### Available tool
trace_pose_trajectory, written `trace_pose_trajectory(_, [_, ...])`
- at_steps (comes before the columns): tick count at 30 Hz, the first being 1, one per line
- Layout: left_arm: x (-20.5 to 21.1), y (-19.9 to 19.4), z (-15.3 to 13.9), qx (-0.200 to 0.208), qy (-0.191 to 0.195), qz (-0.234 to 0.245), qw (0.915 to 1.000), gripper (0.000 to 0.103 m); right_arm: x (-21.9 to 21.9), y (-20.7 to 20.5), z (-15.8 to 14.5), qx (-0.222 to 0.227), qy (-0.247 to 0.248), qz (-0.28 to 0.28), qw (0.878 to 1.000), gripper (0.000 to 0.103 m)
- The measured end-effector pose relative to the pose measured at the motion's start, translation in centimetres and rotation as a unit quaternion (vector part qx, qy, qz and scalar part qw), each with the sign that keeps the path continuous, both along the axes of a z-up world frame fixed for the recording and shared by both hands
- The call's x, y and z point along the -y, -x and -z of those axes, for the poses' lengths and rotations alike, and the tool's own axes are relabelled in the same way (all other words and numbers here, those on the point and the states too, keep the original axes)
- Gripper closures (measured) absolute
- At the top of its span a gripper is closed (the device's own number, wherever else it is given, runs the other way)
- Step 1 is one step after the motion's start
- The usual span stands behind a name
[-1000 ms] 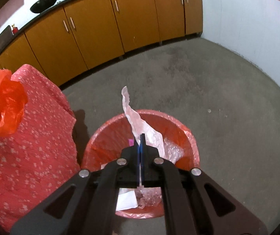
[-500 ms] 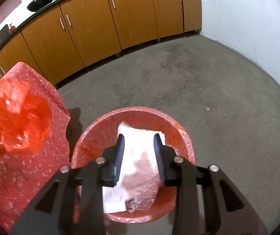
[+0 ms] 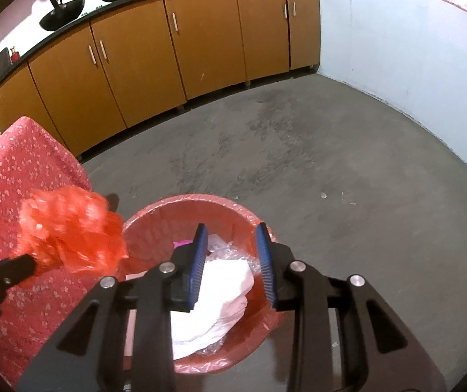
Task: Collect trash
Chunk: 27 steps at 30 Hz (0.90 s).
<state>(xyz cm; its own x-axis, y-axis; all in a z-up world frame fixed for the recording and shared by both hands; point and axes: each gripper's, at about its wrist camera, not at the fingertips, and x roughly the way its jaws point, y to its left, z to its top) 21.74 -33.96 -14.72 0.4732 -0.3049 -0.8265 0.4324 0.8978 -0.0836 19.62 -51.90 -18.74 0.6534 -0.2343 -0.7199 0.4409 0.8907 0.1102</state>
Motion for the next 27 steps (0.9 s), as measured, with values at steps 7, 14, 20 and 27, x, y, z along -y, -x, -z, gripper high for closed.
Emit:
trace_pose_trajectory(7, [0.3,-0.2,0.4,-0.002,0.014,0.009,0.9999,0.075,0.6,0.7,-0.7,0.007,-0.001,0.008,1.0,0.071])
trace_pose_trajectory(14, [-2.2,-0.4,-1.3,0.003,0.041,-0.023,0.9989,0.075,-1.1,0.8,-1.7,0.016,-0.004,-0.013,1.0,0.071])
trace_pose_trajectory(20, [-6.0,1.0,-4.9,0.04,0.067,-0.053,0.9956,0.061,-4.6,1.3,-3.8,0.036,-0.004,-0.046,0.998,0.067])
trace_pose_trajectory(27, [-11.6,4.4,-8.6,0.113,0.062,-0.087,0.9878,0.047,-9.1,2.6,-7.6,0.064,0.012,-0.083,0.994,0.051])
